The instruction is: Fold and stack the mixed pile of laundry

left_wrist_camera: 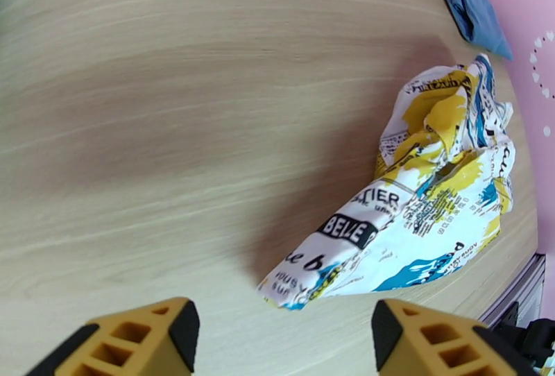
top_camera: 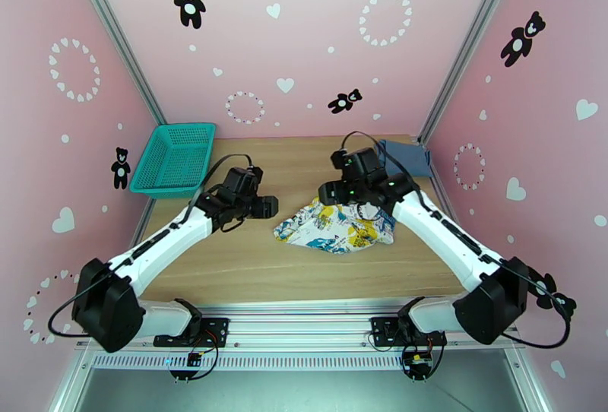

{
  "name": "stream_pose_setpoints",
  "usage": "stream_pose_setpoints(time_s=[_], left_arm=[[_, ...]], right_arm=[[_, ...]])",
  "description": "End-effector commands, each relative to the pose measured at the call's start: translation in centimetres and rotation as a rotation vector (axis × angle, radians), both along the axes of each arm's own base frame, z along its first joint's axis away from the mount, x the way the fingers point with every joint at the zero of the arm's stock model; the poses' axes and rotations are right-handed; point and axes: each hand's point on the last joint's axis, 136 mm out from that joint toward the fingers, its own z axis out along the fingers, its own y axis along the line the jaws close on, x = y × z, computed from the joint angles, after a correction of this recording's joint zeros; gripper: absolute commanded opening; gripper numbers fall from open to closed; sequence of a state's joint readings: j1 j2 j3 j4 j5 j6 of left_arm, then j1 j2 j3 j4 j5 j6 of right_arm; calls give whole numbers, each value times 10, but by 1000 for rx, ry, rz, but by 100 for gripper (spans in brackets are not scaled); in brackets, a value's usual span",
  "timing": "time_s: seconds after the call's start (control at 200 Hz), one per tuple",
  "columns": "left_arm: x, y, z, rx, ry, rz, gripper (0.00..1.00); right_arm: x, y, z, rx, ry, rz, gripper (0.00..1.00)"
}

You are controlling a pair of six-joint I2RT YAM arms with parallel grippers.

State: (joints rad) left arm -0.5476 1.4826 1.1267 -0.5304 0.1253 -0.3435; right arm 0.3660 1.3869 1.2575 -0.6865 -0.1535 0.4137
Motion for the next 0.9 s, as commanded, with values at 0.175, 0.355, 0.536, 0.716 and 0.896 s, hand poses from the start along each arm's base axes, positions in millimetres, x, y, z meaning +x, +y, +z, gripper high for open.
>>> stream_pose_setpoints(time_s=[0.175, 0.355, 0.536, 0.716, 0.896], left_arm=[[43, -141, 20, -1, -214, -501, 77], [52, -206, -10, 45, -213, -724, 76], [61, -245, -42, 92, -199, -801, 73], [72, -255, -49, 91, -197, -776, 23], [81, -255, -9, 56, -289, -721, 0]], right_arm=[[20, -100, -77, 8, 201, -283, 76], [4, -134, -96, -13, 245, -392, 76], [-22, -158, -111, -2, 271, -470, 76], [-27, -166, -105, -4, 239, -501, 76], [-22, -168, -93, 4, 197, -517, 76]])
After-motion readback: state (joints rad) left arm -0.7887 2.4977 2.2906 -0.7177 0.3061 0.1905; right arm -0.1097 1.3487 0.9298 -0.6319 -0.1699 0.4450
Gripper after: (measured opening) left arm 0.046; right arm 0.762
